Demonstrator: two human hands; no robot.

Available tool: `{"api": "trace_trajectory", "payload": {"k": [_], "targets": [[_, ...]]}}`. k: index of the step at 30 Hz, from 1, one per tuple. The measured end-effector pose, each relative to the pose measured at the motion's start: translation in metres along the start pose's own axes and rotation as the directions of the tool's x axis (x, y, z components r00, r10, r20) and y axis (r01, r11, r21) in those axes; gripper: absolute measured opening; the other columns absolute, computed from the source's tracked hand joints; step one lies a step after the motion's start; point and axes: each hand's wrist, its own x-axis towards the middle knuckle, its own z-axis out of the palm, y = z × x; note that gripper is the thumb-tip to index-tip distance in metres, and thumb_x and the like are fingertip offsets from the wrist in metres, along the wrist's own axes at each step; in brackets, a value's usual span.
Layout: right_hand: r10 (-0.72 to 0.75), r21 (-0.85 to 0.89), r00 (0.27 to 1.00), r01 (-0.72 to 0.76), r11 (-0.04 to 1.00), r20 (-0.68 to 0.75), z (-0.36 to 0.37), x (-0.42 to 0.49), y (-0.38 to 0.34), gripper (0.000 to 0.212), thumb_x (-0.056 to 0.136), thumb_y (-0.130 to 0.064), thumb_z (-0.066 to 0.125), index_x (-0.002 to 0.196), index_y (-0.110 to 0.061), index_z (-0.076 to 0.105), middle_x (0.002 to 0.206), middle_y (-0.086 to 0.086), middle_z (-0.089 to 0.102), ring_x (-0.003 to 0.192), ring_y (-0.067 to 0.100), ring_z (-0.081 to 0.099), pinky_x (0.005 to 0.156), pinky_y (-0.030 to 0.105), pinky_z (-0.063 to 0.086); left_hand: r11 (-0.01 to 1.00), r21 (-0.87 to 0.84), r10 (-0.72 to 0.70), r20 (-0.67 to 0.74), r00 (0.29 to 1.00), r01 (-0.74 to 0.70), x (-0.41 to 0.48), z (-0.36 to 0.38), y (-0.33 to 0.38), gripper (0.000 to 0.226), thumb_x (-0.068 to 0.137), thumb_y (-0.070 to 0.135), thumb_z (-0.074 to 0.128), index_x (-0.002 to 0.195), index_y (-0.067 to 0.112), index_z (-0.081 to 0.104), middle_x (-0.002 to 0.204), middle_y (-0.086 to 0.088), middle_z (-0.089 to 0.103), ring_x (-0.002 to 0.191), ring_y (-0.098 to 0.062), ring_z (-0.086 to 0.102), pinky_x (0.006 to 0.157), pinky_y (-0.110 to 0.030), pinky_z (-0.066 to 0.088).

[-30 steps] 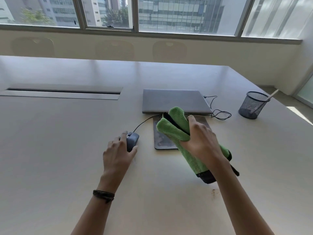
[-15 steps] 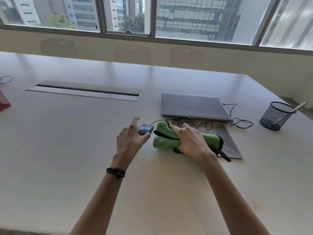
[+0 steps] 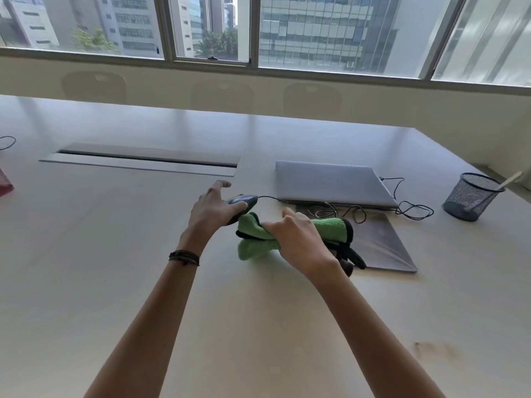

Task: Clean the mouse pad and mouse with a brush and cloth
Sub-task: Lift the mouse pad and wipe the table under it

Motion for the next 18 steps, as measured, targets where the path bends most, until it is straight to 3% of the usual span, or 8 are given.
{"api": "trace_trajectory", "payload": {"k": [4,7,10,13,15,18], "targets": [[-0.043,0.062,0.997,0.039,0.997,0.071,0.003,-0.006,-0.012,0.038,0.076,0.004,0.05,0.104,-0.016,0.065,0.064,-0.003,0.03,0.073,0.02,0.045,0.066,0.03,0.033,1.0,-0.002,0.024,0.017,1.0,-0.024,0.003,0.003,0.003,0.059,0.077,0.036,0.068,0.13,0.021,0.045,0.118,-0.014,0.063,0.111,-0.031,0.056,0.094,-0.038,0.046],[-0.06,0.114,0.995,0.05,0.992,0.085,0.002,-0.018,-0.017,0.038,0.076,0.004,0.049,0.104,-0.016,0.065,0.067,-0.002,0.035,0.069,0.017,0.035,0.065,0.03,0.032,0.999,0.015,0.047,0.025,0.999,-0.047,0.0,0.012,0.003,0.06,0.077,0.036,0.068,0.131,0.02,0.045,0.117,-0.013,0.063,0.111,-0.031,0.056,0.09,-0.035,0.043],[-0.1,0.184,0.99,0.081,0.98,0.095,-0.001,-0.036,-0.019,0.041,0.077,-0.001,0.051,0.107,-0.025,0.066,0.075,0.002,0.047,0.071,0.021,0.047,0.063,0.027,0.028,0.998,0.02,0.055,0.022,0.998,-0.055,-0.005,0.02,0.002,0.061,0.077,0.035,0.068,0.131,0.02,0.045,0.117,-0.014,0.063,0.111,-0.031,0.056,0.088,-0.035,0.042],[-0.113,0.25,0.979,0.068,0.966,0.171,-0.007,-0.049,-0.011,0.045,0.074,-0.005,0.053,0.106,-0.035,0.064,0.077,0.0,0.047,0.07,0.021,0.054,0.064,0.025,0.033,0.998,0.029,0.055,0.017,0.998,-0.055,-0.011,0.025,-0.003,0.06,0.078,0.035,0.067,0.131,0.02,0.045,0.118,-0.014,0.063,0.112,-0.032,0.055,0.087,-0.034,0.041],[-0.077,0.282,0.989,0.038,0.959,0.128,-0.007,-0.047,-0.004,0.049,0.071,-0.004,0.055,0.107,-0.035,0.064,0.08,0.0,0.057,0.079,0.021,0.056,0.071,0.029,0.04,0.998,0.039,0.058,0.025,0.998,-0.059,-0.015,0.027,-0.005,0.059,0.078,0.035,0.067,0.131,0.02,0.044,0.118,-0.014,0.063,0.112,-0.032,0.054,0.086,-0.034,0.04],[-0.048,0.267,0.999,0.042,0.963,0.017,0.001,-0.039,-0.005,0.056,0.07,0.003,0.056,0.118,-0.025,0.061,0.116,0.001,0.066,0.111,0.021,0.055,0.088,0.035,0.042,0.996,0.04,0.074,0.062,0.995,-0.077,-0.02,0.027,-0.008,0.06,0.078,0.034,0.067,0.131,0.02,0.044,0.115,-0.015,0.064,0.111,-0.031,0.055,0.084,-0.034,0.04]]}}
